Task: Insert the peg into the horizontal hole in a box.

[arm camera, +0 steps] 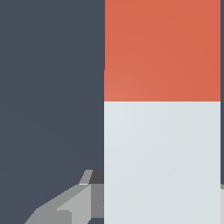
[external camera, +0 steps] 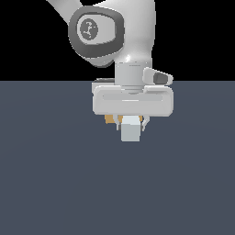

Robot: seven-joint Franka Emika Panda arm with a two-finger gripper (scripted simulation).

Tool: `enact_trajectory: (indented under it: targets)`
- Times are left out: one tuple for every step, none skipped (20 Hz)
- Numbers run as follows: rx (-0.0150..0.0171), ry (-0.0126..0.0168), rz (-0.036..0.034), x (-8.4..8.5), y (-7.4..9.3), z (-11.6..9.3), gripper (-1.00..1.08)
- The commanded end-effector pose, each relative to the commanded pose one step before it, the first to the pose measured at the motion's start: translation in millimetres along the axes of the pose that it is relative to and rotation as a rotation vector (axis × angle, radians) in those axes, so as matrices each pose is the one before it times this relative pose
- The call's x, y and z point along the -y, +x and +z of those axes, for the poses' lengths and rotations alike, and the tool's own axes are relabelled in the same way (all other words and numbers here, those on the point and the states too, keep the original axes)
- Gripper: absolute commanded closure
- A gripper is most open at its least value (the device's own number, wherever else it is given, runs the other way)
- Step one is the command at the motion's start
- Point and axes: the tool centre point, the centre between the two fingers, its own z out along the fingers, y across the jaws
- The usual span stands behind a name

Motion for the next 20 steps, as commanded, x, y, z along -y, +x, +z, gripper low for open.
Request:
enact_trajectory:
  targets:
    - [-0.00036,-0.00349,-0.06895,-11.60,20.64,-9.52,1.08]
    - [-0.00018,0.00001,-0.02395,-3.72,7.17,-2.55,1.08]
    - [-0.00020,0.00002,-0.02257,-3.49,6.78,-2.38,1.08]
    - [-0.00021,0.00003,-0.02116,-3.25,6.37,-2.20,1.08]
    - [-0.00021,0.00004,-0.01974,-3.02,5.95,-2.04,1.08]
    - [-0.00020,0.00004,-0.01827,-2.79,5.51,-1.87,1.08]
    - [-0.00019,0.00004,-0.01669,-2.55,5.04,-1.71,1.08]
    - [-0.00018,0.00004,-0.01507,-2.31,4.55,-1.54,1.08]
    - [-0.00016,0.00004,-0.01342,-2.05,4.06,-1.36,1.08]
    - [-0.00015,0.00004,-0.01173,-1.79,3.55,-1.18,1.08]
    - [-0.00013,0.00004,-0.01004,-1.52,3.04,-1.00,1.08]
    - [-0.00012,0.00004,-0.00836,-1.25,2.55,-0.82,1.08]
    - [-0.00011,0.00004,-0.00664,-0.98,2.03,-0.64,1.08]
    - [-0.00009,0.00004,-0.00495,-0.70,1.54,-0.45,1.08]
    - [-0.00008,0.00005,-0.00327,-0.42,1.05,-0.26,1.08]
    - [-0.00007,0.00005,-0.00154,-0.13,0.53,-0.07,1.08]
    - [0.00000,0.00000,0.00000,0.15,0.13,0.07,1.08]
    - [-0.00007,0.00009,0.00068,0.13,-0.27,0.13,1.08]
    - [0.00000,0.00000,0.00000,0.00,0.00,0.00,1.08]
    - [0.00000,0.00000,0.00000,0.00,0.00,0.00,1.08]
